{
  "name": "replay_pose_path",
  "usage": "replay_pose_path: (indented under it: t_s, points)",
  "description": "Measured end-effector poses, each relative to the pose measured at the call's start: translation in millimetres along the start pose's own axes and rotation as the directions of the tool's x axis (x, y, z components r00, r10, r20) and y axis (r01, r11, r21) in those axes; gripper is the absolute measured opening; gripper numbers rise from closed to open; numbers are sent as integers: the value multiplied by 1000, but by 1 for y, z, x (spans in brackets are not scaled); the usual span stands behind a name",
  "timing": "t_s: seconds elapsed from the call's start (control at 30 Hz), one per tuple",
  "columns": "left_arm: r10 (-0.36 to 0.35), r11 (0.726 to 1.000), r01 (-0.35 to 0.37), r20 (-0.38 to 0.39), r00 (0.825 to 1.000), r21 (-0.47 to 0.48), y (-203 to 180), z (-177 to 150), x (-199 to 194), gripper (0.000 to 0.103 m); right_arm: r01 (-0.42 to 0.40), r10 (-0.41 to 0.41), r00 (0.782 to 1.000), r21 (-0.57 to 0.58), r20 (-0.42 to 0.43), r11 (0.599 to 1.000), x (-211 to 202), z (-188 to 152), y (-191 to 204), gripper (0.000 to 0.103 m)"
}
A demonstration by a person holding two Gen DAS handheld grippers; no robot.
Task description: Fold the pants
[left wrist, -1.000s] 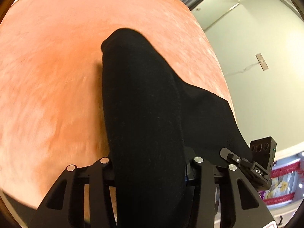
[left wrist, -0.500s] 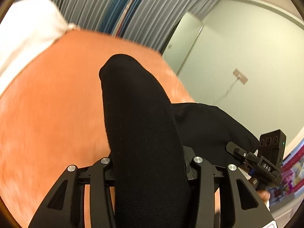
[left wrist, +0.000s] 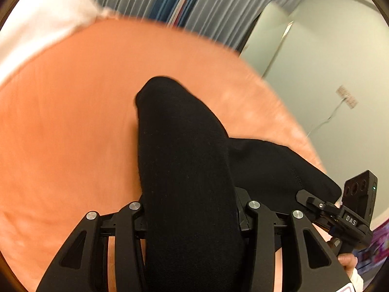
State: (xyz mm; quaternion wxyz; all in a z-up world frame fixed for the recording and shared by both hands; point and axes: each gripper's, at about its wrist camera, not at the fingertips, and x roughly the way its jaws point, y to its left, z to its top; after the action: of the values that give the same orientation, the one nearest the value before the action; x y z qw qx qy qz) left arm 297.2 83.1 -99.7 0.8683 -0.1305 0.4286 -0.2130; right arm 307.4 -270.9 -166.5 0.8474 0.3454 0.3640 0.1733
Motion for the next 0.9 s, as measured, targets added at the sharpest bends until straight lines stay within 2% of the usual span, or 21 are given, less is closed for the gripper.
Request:
replay_pose_path:
  t_s: [0.03,0.1,0.17,0.2,0.4,0.53,0.57,0.6,0.63,0.67,0.77,0.83,0.87,0.9]
  points:
    - [-3,1000,3,-12,1000,-29,14,-9,9,48,9,-8,1000,6,-14,1000,5,-6,-7,42]
    - [-81,993,80,-10,997,-83,37,-20,14,54,-30,31,999,39,-20,999,5,-13,-18,42]
    - [-136,981,134,-8,991,-140,49,-21,14,57,-40,42,998,55,-37,998,7,-8,-19,45]
    - [-142,979,138,-12,990,-147,50,-20,15,57,-35,37,999,49,-40,998,7,-8,-19,46]
    - [-64,994,64,2,998,-92,37,-26,-2,65,-56,58,998,142,-10,988,-18,-12,-25,58]
    - [-29,995,31,23,999,-94,44,-33,-7,75,-52,57,998,150,-31,987,-10,-9,-27,62]
    - [-39,993,40,11,999,-111,47,-34,-4,75,-57,62,998,152,-25,987,-10,-8,-26,56]
    - [-62,989,61,0,998,-132,50,-34,-1,71,-71,76,997,153,-21,986,-12,-9,-24,43]
    - [-86,987,85,-3,996,-139,51,-33,-2,53,-83,86,996,154,-12,984,-16,-11,-21,40]
    - [-127,981,125,-6,992,-147,51,-32,-5,49,-86,88,996,144,-7,986,-24,-17,-23,37]
    - [-68,994,67,-11,998,-87,39,-31,-15,50,-81,80,997,75,17,994,-43,-30,-6,36]
    - [-20,999,18,-39,999,-39,34,-34,-8,56,12,-11,1000,71,-5,997,-32,-37,-17,42]
    - [-11,999,9,-46,999,-32,35,-36,-5,59,4,-2,1000,109,-22,994,-26,-41,-31,42]
    - [-17,999,15,-52,999,-34,37,-37,-2,61,-57,57,998,145,2,988,-33,-40,-36,42]
